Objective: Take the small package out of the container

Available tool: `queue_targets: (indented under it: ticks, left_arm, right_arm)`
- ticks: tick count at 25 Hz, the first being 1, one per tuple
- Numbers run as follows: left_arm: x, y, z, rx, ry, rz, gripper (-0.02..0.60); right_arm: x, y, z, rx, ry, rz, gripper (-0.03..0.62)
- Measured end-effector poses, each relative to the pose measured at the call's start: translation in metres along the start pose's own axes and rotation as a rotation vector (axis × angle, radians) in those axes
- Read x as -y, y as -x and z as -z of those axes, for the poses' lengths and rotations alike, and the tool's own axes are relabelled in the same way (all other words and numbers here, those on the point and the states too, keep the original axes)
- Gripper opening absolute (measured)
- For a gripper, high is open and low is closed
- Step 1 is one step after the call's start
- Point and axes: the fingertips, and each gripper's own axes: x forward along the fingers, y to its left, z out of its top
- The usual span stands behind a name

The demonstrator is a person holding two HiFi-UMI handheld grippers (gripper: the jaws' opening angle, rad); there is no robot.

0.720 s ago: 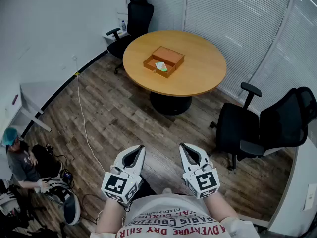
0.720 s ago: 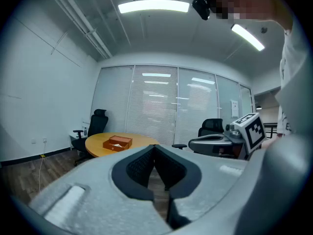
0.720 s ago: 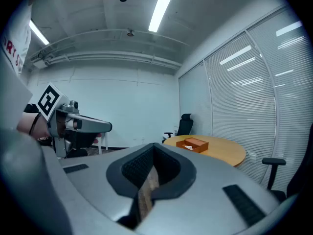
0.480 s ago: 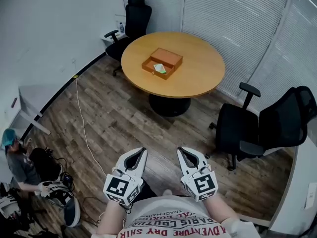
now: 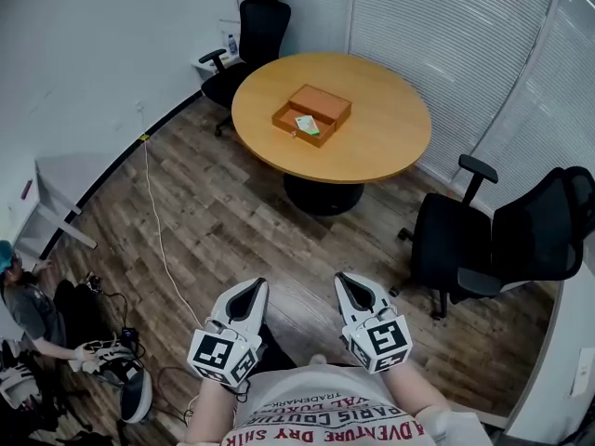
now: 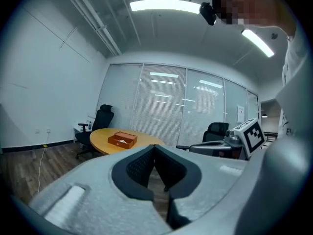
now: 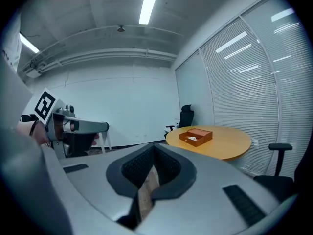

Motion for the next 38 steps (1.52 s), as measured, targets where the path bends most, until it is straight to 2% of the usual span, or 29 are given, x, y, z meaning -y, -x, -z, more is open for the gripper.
queue_targets:
  ticks: [5, 10, 19, 29, 33, 38]
  left_arm:
    - [-0.034, -0.021, -0.001, -0.005, 0.007, 0.008, 0.011]
    - [-0.082, -0.063, -0.014, 0.001, -0.007, 0.049, 0.011]
    - [-0.179, -0.147, -0.035, -0.037, 0.0, 0.221, 0.011]
    - [-0.313, -0.215, -0.091, -0.061, -0.08, 0.402, 0.011]
    - [-0.365, -0.24, -0.102, -0.065, -0.106, 0.433, 0.011]
    - [-0.395, -0.266, -0.11, -0.091, -0.115, 0.502, 0.011]
  right_arm:
    - [0.008, -0.036, -0.002, -0.006, -0.003, 0.015, 0.008]
    - [0.02, -0.091, -0.009, -0.005, -0.019, 0.048, 0.008]
    - [0.038, -0.2, -0.026, -0.046, -0.027, 0.18, 0.008]
    - [0.05, -0.327, -0.061, -0.081, -0.069, 0.395, 0.008]
    - [0.05, -0.372, -0.065, -0.105, -0.08, 0.447, 0.008]
    - [0.051, -0.407, -0.078, -0.115, -0.097, 0.492, 0.008]
